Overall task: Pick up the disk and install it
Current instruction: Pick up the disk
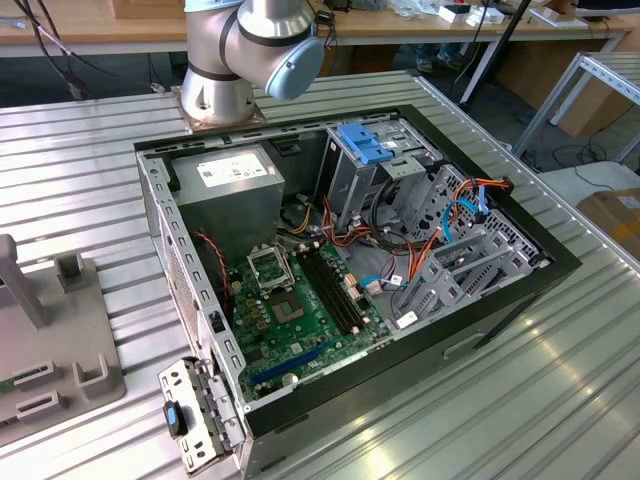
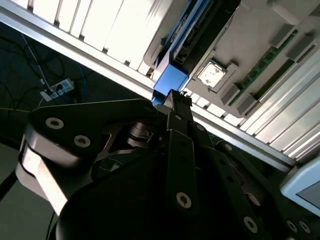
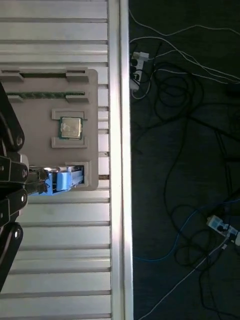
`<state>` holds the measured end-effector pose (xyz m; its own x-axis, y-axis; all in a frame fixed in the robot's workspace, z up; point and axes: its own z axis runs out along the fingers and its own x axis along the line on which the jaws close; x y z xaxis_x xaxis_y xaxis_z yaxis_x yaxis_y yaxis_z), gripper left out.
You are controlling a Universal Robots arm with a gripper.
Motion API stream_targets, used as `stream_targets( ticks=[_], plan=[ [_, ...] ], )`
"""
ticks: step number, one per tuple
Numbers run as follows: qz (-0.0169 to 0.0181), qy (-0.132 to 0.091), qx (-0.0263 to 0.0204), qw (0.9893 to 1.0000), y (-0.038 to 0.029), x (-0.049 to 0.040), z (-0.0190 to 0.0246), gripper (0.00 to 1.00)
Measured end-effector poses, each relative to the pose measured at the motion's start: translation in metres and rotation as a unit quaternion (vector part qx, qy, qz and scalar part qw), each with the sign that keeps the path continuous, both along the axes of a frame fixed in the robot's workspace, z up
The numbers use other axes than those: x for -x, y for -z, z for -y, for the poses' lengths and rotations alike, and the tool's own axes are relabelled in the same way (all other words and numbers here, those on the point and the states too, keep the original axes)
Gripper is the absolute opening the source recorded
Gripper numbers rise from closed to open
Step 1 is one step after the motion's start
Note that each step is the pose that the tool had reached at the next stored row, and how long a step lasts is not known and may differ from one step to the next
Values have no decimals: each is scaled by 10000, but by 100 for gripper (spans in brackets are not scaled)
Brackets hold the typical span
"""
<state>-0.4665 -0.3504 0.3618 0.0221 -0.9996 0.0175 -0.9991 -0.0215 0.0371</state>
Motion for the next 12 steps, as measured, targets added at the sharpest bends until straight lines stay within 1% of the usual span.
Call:
stream_targets(
  ticks=[1, 2, 5, 7, 8, 9, 10, 12],
  plan=[
    [0, -120, 0, 9999, 0, 0, 0, 11],
    [0, -171, 0, 9999, 0, 0, 0, 11],
    [0, -187, 0, 9998, 0, 0, 0, 11],
    [5, -323, -1, 9995, 0, 0, 0, 11],
    [24, -366, -1, 9993, 0, 0, -1, 11],
    [99, -426, -3, 9990, 0, 0, 0, 11],
    [110, -435, -3, 9990, 0, 1, 0, 11],
    [114, -437, -4, 9990, 0, 2, 0, 11]
  ],
)
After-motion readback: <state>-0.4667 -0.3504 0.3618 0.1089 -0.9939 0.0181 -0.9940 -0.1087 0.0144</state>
